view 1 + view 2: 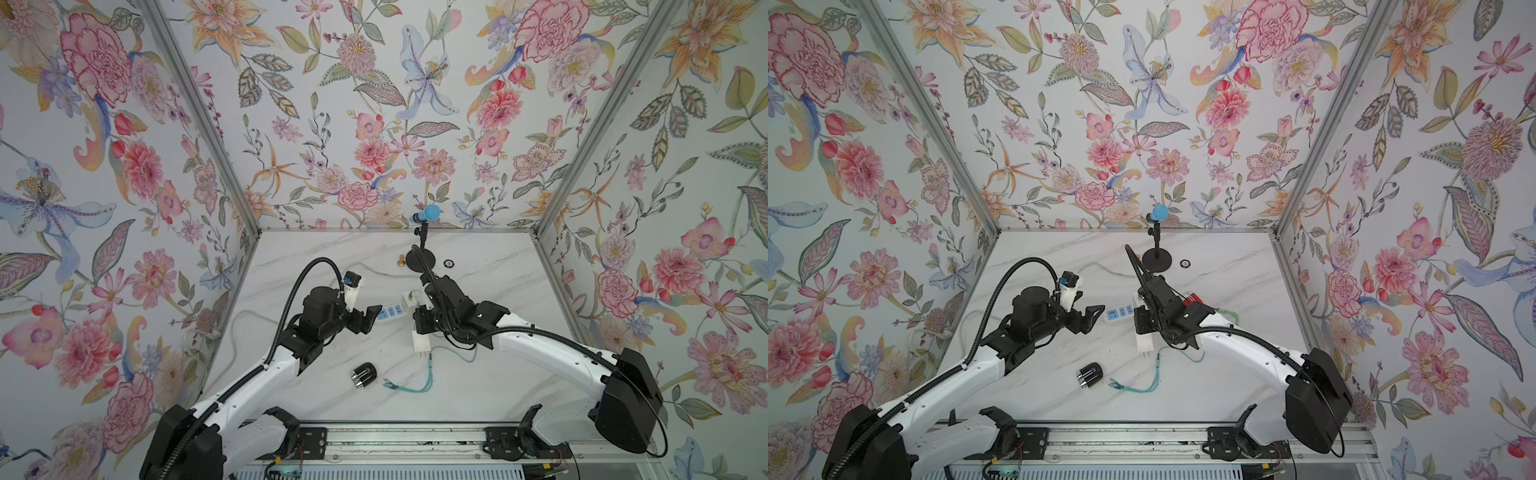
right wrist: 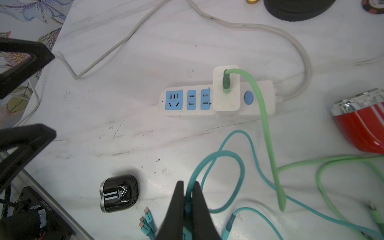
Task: Charge the electric shaver
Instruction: Pick up the plug from the center of the board.
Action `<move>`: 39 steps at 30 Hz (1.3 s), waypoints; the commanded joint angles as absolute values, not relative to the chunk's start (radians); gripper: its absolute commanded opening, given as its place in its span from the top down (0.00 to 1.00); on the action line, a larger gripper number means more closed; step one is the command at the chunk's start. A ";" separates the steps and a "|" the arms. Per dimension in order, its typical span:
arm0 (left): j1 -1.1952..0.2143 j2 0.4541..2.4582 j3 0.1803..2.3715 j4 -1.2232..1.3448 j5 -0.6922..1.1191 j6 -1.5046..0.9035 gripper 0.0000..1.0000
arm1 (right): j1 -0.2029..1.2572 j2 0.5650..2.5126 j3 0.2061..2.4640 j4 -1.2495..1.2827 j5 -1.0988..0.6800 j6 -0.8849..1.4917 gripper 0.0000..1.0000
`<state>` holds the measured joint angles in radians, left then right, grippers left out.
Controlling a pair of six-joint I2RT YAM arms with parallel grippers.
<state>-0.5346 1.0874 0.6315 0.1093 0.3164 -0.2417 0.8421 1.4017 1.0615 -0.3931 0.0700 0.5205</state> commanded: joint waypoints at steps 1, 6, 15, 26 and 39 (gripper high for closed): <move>-0.609 1.070 0.618 0.151 0.432 -0.225 0.09 | 0.841 1.370 1.098 -0.385 0.138 0.547 1.00; -0.684 1.091 0.599 0.189 0.448 -0.244 0.05 | 0.856 1.325 1.118 -0.356 0.170 0.541 1.00; -0.706 1.163 0.565 0.355 0.501 -0.294 0.03 | 0.881 1.232 1.057 -0.238 0.143 0.540 1.00; -0.718 1.184 0.608 0.364 0.558 -0.282 0.03 | 0.916 1.235 1.043 -0.202 0.167 0.505 1.00; -0.718 1.217 0.623 0.392 0.618 -0.294 0.11 | 0.936 1.231 1.028 -0.140 0.152 0.472 1.00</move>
